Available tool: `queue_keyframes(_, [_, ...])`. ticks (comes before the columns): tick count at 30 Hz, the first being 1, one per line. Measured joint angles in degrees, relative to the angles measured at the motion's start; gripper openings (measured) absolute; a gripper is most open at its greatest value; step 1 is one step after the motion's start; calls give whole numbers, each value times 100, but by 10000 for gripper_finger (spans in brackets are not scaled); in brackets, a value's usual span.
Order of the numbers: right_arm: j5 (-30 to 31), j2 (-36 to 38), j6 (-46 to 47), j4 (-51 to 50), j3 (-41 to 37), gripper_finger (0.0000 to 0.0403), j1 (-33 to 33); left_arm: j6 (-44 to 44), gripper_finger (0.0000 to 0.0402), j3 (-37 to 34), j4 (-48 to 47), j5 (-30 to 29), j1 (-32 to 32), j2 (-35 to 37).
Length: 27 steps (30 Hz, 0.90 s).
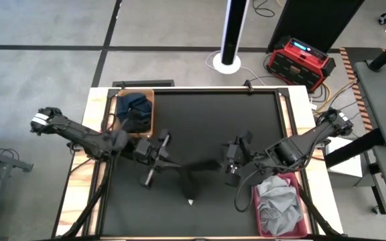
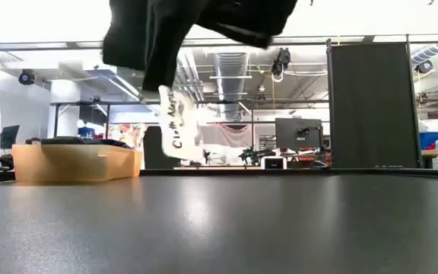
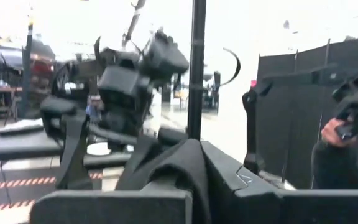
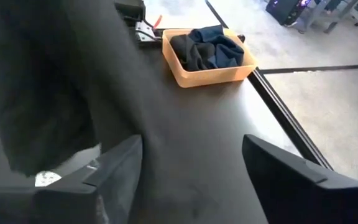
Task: Sort towels by color in basket
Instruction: Put the black towel into the orange bin
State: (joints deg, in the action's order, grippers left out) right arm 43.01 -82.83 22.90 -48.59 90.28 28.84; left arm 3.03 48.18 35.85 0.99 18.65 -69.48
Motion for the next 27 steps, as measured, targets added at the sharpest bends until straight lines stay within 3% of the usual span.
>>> queue_keyframes(6, [59,133,58,-12,2,306,0,100,0,0,323,-61,7,43])
queue_keyframes(11, [416,280,266,25,5,322,50,107,0,0,372,-709,5,51])
queue_keyframes(20, [718,-29,107,451,-232,310,538,-150,0,0,347,-1234,0,35])
queue_keyframes(27, [839,-476,-1023,1775,-293,306,475,-214,0,0,378,-1246,4,-91])
